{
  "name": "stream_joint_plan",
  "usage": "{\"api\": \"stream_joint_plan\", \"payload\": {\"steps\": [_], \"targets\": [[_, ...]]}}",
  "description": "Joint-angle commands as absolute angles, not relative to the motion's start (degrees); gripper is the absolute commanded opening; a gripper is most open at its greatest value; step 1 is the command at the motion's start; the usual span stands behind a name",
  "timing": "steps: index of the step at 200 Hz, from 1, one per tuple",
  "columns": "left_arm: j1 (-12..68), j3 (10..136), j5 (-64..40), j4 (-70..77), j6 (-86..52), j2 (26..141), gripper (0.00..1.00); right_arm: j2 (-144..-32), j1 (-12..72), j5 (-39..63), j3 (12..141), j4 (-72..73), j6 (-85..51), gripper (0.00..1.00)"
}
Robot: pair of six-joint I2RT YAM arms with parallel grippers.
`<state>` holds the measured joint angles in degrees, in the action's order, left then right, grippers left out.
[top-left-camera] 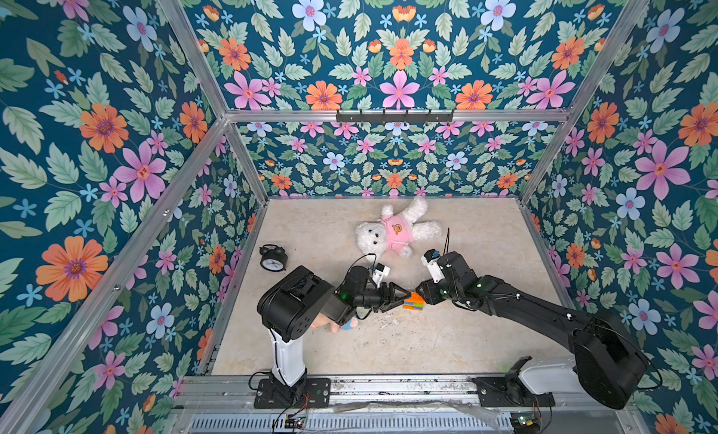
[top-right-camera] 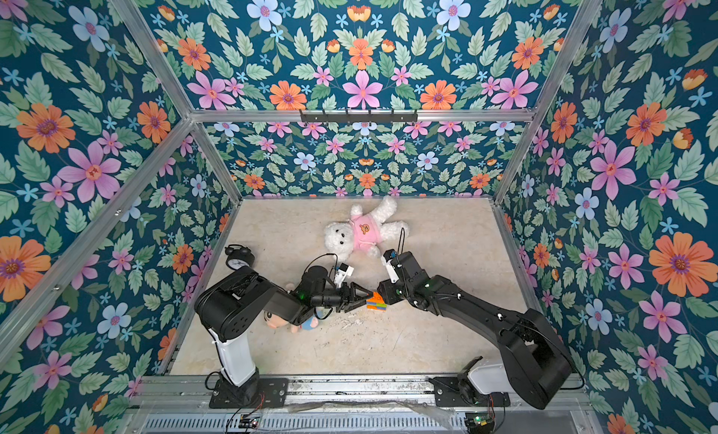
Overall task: Assemble the number 5 with lego
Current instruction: Assemble the lego brick with the lego brick.
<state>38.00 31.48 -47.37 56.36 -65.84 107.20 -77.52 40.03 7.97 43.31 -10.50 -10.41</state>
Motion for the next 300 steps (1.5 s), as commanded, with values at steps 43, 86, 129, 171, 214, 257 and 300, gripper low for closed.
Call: {"api": "stream_joint_plan", "payload": {"steps": [43, 86, 129, 171, 214, 257, 300], "targets": [[38.0, 31.9, -47.7, 55.3, -64.6, 106.3, 0.64, -75.5, 40.1, 10.3, 42.3, -9.3, -14.1, 0.57], [38.1, 32.3, -47.2, 54.5, -64.4, 106.2, 0.62, -75.6, 40.1, 10.5, 42.9, -11.1, -13.5, 0.58], [38.1, 32.1, -47.0, 54.0, -64.1, 106.1, 0.62, -76.2, 40.1, 12.3, 43.3, -10.7, -13.7, 0.58], [38.2, 31.9, -47.0, 53.5, -63.9, 105.9, 0.62, -77.4, 40.1, 13.0, 43.7, -11.5, -13.4, 0.58], [38.3, 32.5, -47.1, 53.3, -63.7, 106.2, 0.61, -78.2, 40.2, 12.7, 44.1, -12.7, -13.3, 0.58], [38.6, 33.1, -47.2, 52.9, -63.8, 106.4, 0.61, -78.2, 40.3, 11.8, 43.7, -12.8, -13.0, 0.58], [38.7, 33.0, -47.1, 52.8, -63.8, 106.5, 0.60, -80.0, 40.2, 9.8, 44.0, -15.1, -12.1, 0.58]]}}
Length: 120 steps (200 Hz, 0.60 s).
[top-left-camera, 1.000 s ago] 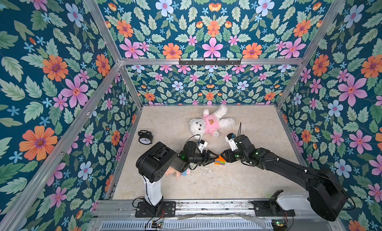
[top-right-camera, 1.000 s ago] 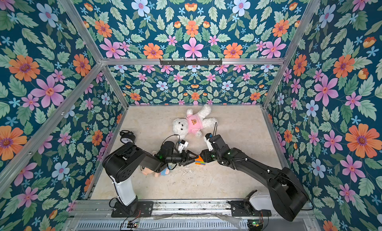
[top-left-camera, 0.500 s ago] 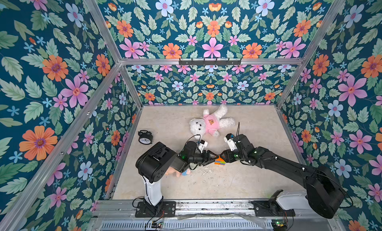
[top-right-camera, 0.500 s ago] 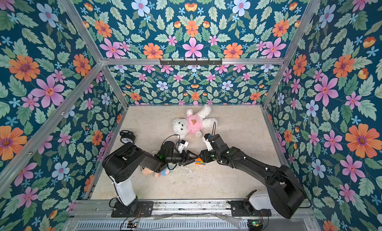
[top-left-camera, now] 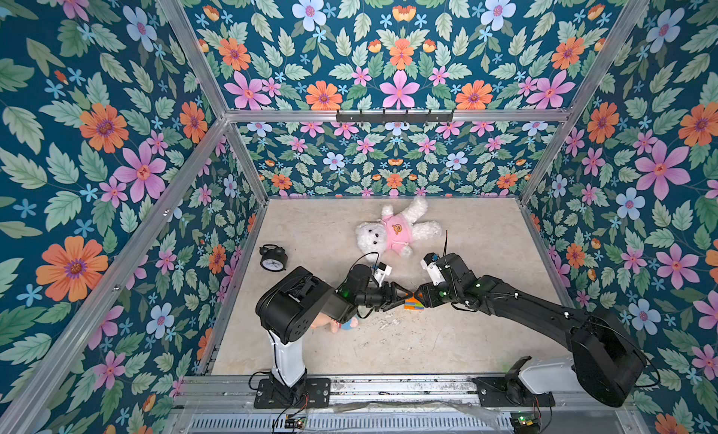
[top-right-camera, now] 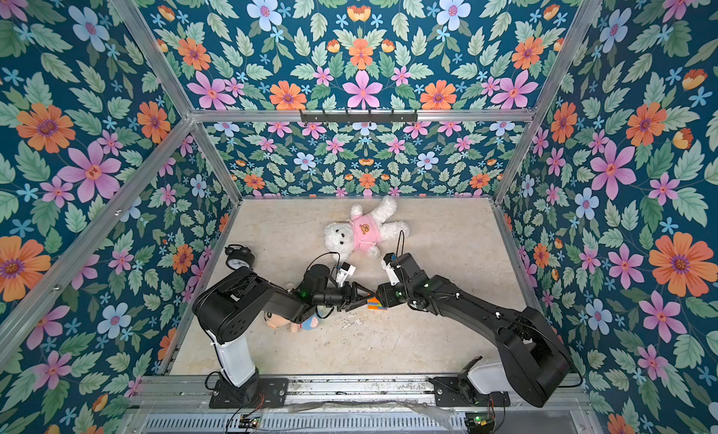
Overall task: Assemble the number 5 with lego
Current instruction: Assemble the lego brick with the lego brick.
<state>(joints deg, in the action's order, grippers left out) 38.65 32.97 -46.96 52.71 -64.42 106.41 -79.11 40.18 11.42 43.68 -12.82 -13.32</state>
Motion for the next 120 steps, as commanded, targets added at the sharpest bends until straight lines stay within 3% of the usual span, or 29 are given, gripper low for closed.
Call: {"api": "stream_joint_plan", "payload": {"steps": [1, 77, 120], "targets": [[38.7, 33.0, -47.2, 52.8, -63.8, 106.5, 0.60, -80.0, 40.2, 9.8, 44.0, -15.2, -12.1, 0.58], [38.7, 32.8, -47.2, 52.2, -63.2, 106.5, 0.53, -80.8, 40.3, 9.1, 44.5, -16.3, -11.8, 0.57], [38.8, 32.6, -46.9, 51.7, -62.9, 106.6, 0.54, -79.4, 40.3, 9.2, 45.5, -15.4, -12.1, 0.58]]}}
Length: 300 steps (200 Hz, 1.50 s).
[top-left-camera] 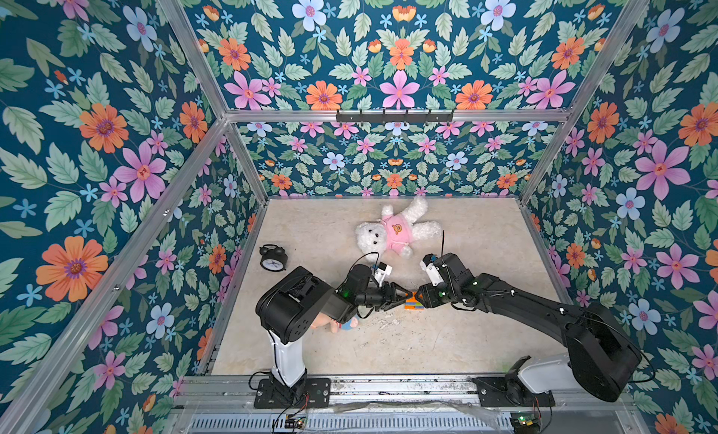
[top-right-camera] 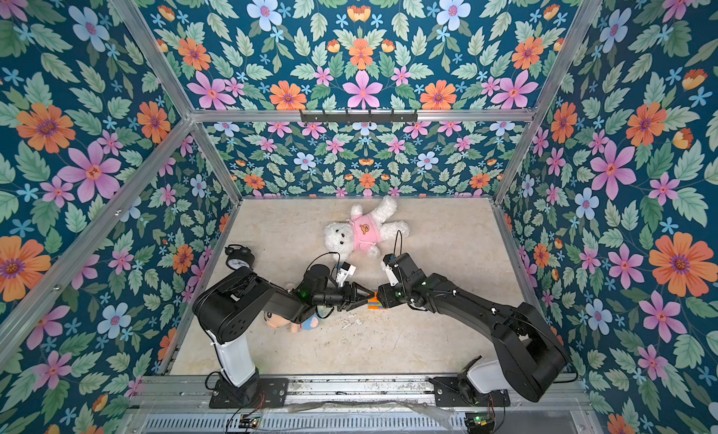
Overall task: Assemble the number 5 with lego
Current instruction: Assemble the lego brick with the lego brick, then adjust the lego brick at the center of the board.
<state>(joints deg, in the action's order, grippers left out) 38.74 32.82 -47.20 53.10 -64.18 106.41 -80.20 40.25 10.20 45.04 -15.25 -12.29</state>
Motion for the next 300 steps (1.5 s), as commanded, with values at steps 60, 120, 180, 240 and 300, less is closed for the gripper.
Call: {"api": "stream_joint_plan", "payload": {"steps": [60, 120, 180, 240, 300], "targets": [[38.8, 32.8, -47.1, 50.7, -62.0, 106.9, 0.54, -80.5, 40.3, 7.5, 45.8, -17.0, -12.2, 0.58], [38.8, 34.0, -46.8, 49.0, -61.6, 103.5, 0.67, -69.6, 40.3, 6.4, 39.2, -6.7, -12.1, 0.66], [39.2, 37.1, -39.1, 29.3, -50.7, 94.4, 0.70, -60.0, 40.1, 7.9, 24.1, 9.3, -10.4, 0.66], [40.1, 36.5, -25.2, 16.8, -44.1, 82.8, 0.69, -61.3, 40.1, 12.3, 20.4, 21.8, 3.0, 0.76], [40.2, 36.0, -23.8, 15.1, -42.5, 78.8, 0.68, -70.9, 40.1, 18.1, 19.9, 29.8, 10.9, 0.78]]}}
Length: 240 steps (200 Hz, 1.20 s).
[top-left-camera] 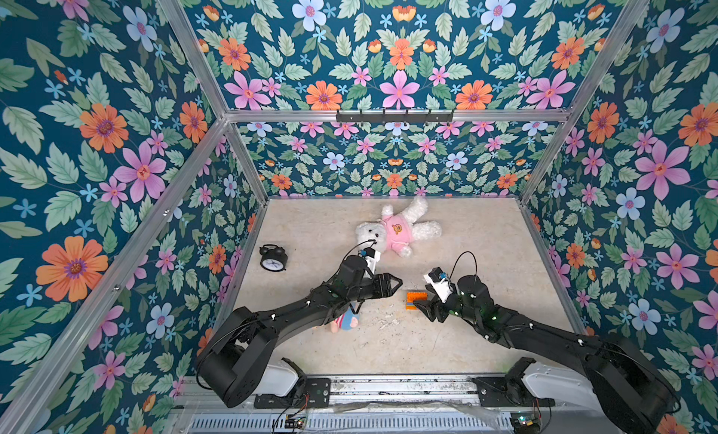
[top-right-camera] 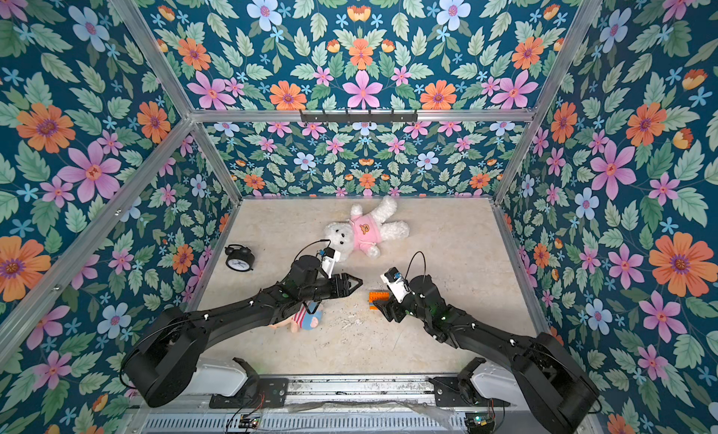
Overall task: Assemble the number 5 with lego
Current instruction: Adjust the lego brick at the center of the board.
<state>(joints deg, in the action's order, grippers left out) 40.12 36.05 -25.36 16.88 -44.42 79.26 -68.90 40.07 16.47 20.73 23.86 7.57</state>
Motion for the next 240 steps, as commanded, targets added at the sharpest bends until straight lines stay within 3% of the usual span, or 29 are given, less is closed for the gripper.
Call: {"api": "stream_joint_plan", "payload": {"steps": [1, 55, 88, 151, 196, 240], "targets": [[40.1, 36.0, -23.8, 15.0, -42.5, 78.7, 0.68, -71.1, 40.0, 18.1, 19.8, 30.0, 10.9, 0.78], [40.1, 36.2, -24.6, 14.1, -41.4, 78.8, 0.68, -75.4, 39.6, 14.7, 15.4, 39.1, 7.8, 0.83], [40.1, 36.7, -25.4, 13.4, -40.9, 79.4, 0.68, -78.0, 39.4, 18.5, 16.6, 37.4, 8.9, 0.82], [40.1, 37.2, -26.0, 12.3, -40.4, 79.9, 0.68, -86.4, 39.0, 24.0, 20.7, 34.3, 12.4, 0.62], [40.1, 37.5, -26.0, 11.7, -40.1, 80.5, 0.68, -87.1, 39.0, 27.7, 21.4, 33.1, 15.1, 0.63], [40.1, 37.8, -25.7, 11.4, -40.0, 80.4, 0.68, -88.5, 39.0, 26.2, 21.1, 34.5, 16.4, 0.56]]}}
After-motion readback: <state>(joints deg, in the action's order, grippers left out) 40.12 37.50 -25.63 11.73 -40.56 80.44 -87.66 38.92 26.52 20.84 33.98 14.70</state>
